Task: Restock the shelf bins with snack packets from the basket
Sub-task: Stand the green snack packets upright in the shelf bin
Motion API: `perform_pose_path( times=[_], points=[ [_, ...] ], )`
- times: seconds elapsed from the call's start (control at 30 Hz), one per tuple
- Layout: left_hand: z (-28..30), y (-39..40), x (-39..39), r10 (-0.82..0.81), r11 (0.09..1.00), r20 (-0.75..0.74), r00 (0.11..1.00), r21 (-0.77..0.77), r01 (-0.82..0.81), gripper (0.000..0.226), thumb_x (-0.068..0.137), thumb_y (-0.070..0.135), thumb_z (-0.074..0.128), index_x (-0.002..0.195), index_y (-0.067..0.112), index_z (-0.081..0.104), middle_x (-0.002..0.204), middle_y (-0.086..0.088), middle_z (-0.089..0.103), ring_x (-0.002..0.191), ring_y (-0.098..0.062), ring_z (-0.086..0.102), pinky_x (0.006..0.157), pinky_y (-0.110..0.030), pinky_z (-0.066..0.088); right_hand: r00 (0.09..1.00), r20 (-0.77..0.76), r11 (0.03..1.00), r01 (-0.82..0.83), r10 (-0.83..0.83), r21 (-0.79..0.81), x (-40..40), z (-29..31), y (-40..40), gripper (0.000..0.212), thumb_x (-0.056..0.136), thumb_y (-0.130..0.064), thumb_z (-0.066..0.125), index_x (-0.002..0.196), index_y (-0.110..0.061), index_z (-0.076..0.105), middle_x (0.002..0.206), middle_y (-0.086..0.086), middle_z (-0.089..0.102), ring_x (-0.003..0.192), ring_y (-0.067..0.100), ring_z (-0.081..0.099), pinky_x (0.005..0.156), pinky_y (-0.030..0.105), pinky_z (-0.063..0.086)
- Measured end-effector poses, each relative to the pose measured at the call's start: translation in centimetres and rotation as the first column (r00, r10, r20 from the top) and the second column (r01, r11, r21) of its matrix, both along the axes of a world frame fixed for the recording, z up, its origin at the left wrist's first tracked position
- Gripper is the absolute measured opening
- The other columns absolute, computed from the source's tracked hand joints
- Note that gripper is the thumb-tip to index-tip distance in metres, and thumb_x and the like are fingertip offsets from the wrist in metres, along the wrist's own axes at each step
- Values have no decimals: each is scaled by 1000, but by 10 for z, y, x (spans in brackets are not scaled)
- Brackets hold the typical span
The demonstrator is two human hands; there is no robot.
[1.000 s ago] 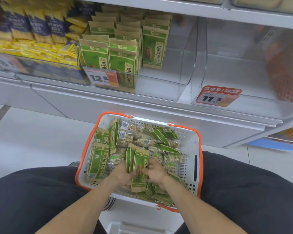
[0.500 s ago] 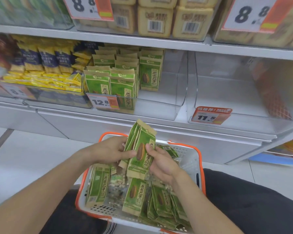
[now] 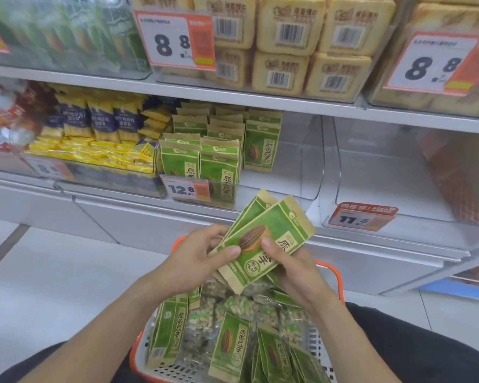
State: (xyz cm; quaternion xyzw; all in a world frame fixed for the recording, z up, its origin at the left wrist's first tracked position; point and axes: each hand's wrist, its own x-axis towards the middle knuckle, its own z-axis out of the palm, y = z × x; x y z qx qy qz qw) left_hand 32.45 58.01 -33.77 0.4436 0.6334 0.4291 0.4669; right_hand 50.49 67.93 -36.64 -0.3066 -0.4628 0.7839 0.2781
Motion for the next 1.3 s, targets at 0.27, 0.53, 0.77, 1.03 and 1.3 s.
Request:
perform_pose_path(
  times=[0.27, 0.53, 0.77, 1.03, 1.3],
  points=[
    [4, 8, -2, 209, 964, -521, 827, 253, -84, 42, 98, 32, 55, 139, 30, 46, 139, 18, 45, 124, 9, 43, 97, -5, 36, 912, -75, 686, 355, -403, 635, 3, 73, 24, 65, 56, -16, 90, 112, -18, 56, 99, -16, 72, 94, 6, 70, 78, 17, 54],
    [-11, 22, -35, 267, 954, -789, 553, 297, -37, 66, 95, 21, 59, 154, 24, 29, 166, 4, 7, 153, -14, -2, 120, -44, 12, 851, 288, 559, 9, -440, 829, -44, 97, 99, 59, 69, -21, 91, 110, -27, 50, 100, -15, 69, 93, 1, 67, 83, 22, 54],
    [-32, 31, -37, 152, 986, -787, 599, 159, -42, 75, 95, 26, 57, 158, 27, 16, 166, 7, -7, 151, -9, -13, 123, -44, 12, 577, 638, 678, -188, -509, 711, -95, 49, 151, 68, 68, -42, 89, 118, -10, 55, 117, 12, 66, 111, 31, 61, 91, 37, 53],
    [-36, 30, -39, 159, 986, -781, 604, 156, -57, 74, 96, 30, 55, 158, 24, 15, 165, 10, -9, 152, -12, -12, 124, -40, 10, 569, 700, 779, -156, -431, 607, -109, 48, 159, 47, 79, -39, 82, 112, -8, 67, 111, 7, 70, 102, 24, 66, 77, 26, 47],
    [-37, 29, -39, 149, 987, -774, 615, 149, -52, 73, 96, 31, 55, 158, 23, 17, 165, 11, -12, 152, -13, -13, 124, -41, 11, 564, 702, 783, -148, -435, 605, -105, 54, 146, 46, 86, -40, 75, 113, -5, 59, 94, 3, 63, 90, 23, 61, 67, 26, 42]
  ],
)
